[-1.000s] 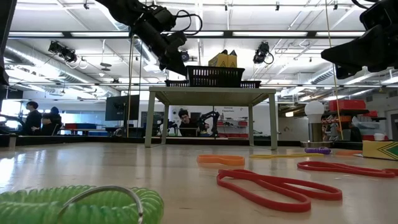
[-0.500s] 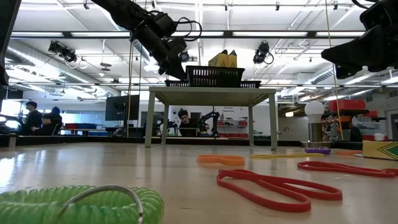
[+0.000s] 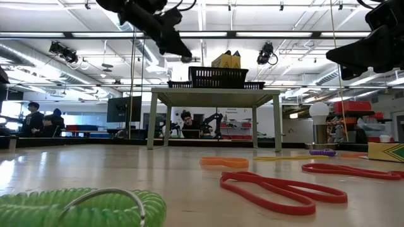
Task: Pick & Place Office Desk Supplies
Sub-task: Put the violet spiral keychain the top right black bin
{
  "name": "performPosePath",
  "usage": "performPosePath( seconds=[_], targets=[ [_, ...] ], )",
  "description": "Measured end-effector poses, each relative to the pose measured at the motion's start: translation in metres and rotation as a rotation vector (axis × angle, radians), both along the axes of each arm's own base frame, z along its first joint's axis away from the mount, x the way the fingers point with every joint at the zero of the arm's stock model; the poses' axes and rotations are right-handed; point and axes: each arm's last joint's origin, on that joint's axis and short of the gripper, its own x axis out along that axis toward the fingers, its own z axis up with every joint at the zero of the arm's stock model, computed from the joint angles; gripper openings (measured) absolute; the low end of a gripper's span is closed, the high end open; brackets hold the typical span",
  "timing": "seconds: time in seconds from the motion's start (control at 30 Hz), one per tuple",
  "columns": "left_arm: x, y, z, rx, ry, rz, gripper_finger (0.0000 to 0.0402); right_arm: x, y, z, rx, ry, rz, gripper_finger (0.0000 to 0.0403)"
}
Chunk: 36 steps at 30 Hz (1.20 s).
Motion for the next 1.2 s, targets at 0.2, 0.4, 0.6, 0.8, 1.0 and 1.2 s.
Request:
performPosePath(
  seconds=[0.2,0.4,0.6,0.8,1.0,1.2],
  targets=[
    [-0.007,-0.059,-0.039,0.050,-0.170,-0.143,0.0005,0.000,0.000,0.000,-0.097,0.000,0.000,0.0025],
    [-0.019,-0.105,-0.084,0.062,-0.355,-0.254,0.0009,0.000,0.000,0.002,-0.272,-0.014,0.003,0.0025],
    [-0.033,-0.132,-0.118,0.067,-0.439,-0.315,0.0013,0.000,0.000,0.004,-0.204,-0.037,0.000,0.0025],
    [-0.045,-0.141,-0.138,0.078,-0.457,-0.284,0.0013,0.000,0.001,0.012,-0.124,-0.114,0.020,0.0025],
    [-0.048,-0.142,-0.145,0.039,-0.434,-0.282,0.0015,-0.002,0.001,0.027,0.060,-0.255,0.045,0.0023],
    [-0.048,-0.142,-0.145,0.036,-0.433,-0.282,0.0015,0.014,0.010,0.022,0.129,0.022,-0.060,0.0007]
  ],
)
